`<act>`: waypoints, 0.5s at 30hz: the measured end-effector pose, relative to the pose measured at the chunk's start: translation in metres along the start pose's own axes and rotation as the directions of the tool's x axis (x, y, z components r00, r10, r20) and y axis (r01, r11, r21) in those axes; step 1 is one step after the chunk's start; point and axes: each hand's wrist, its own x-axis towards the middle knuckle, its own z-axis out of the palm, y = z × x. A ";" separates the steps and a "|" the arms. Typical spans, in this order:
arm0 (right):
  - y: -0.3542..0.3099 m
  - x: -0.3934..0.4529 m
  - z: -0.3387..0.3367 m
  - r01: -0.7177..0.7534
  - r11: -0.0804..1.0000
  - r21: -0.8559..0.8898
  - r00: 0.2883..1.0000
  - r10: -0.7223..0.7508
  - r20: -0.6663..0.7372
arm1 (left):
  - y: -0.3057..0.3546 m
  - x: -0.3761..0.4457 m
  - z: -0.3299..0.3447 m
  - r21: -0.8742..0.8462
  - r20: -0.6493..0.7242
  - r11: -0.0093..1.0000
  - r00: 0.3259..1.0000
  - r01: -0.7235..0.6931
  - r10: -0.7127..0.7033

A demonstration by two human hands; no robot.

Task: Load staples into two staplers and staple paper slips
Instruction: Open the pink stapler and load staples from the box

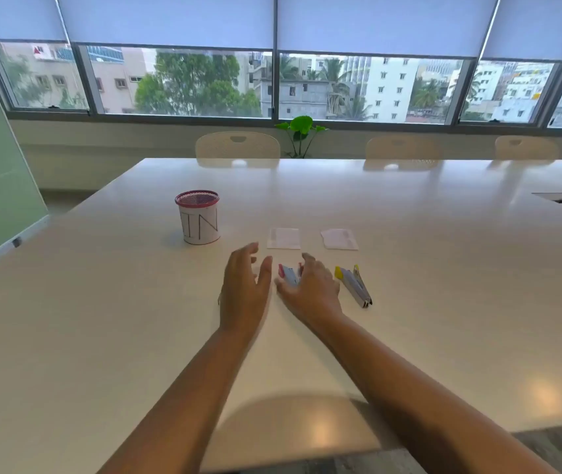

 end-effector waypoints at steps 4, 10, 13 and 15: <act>0.006 0.005 0.000 -0.007 0.996 0.093 1.000 0.008 -0.012 | 0.004 0.000 0.008 -0.031 0.149 0.986 0.976 0.165 -0.158; 0.003 0.007 -0.005 0.004 0.889 0.458 0.999 0.021 -0.048 | -0.007 0.001 0.017 -0.093 0.233 0.926 0.912 0.366 -0.337; -0.001 0.004 -0.005 0.080 0.862 0.500 0.996 -0.057 -0.062 | -0.010 0.004 0.015 -0.326 0.277 0.834 0.889 0.445 -0.366; -0.003 0.001 -0.003 0.129 0.863 0.489 0.992 -0.117 -0.056 | -0.005 0.004 0.012 -0.392 0.306 0.793 0.879 0.466 -0.366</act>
